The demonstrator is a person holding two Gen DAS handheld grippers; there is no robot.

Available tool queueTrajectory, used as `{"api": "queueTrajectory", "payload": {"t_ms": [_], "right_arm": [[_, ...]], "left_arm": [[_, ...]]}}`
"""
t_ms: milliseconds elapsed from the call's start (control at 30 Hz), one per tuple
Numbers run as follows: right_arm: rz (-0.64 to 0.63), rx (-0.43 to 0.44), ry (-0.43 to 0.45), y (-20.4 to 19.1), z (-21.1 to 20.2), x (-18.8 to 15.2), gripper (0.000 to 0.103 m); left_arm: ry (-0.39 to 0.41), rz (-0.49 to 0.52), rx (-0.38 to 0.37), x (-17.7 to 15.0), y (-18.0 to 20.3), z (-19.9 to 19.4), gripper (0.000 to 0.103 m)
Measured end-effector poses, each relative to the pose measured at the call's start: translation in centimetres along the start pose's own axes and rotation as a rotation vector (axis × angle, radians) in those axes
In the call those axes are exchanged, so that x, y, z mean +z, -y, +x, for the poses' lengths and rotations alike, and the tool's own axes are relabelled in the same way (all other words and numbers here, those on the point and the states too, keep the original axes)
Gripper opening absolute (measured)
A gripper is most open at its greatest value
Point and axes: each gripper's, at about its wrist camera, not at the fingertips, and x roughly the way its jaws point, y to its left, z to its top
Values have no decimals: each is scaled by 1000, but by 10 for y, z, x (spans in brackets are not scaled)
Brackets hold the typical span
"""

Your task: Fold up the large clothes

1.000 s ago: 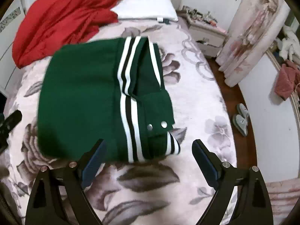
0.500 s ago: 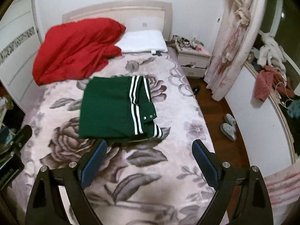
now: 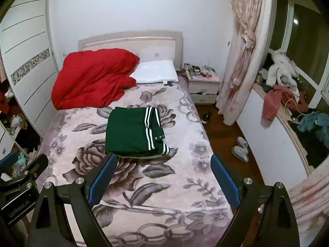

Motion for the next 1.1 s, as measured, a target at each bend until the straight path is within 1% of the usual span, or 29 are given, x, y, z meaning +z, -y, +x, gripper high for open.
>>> {"api": "queueTrajectory", "payload": {"t_ms": [67,167,300,400,500,567,633,1100], "right_arm": [[1,5,11,2,-23,0,94],[-7,8,24,2,-49,2,94],[-16,6,43,4,-71,5,94],[-20,11,50,6,-79,7,94],[-21,17,56,9,-81,9,94],[-22,24,60,12,-82,10,98],[-27,18,70,14,-84,13,99],[-33,15,83,26,-78,25,101]], "left_arm": [[-5,6,14,0,1,-12,97],[-2,2,14,-1,0,-23,97],[17,-4,27,-2,0,-32,97],[30,-7,32,-3,1,-38,97],[48,-11,43,-4,3,-44,97],[65,-14,49,-5,3,-47,97],[76,-10,51,-6,3,-48,97],[89,-24,46,-3,7,-53,98]]}}
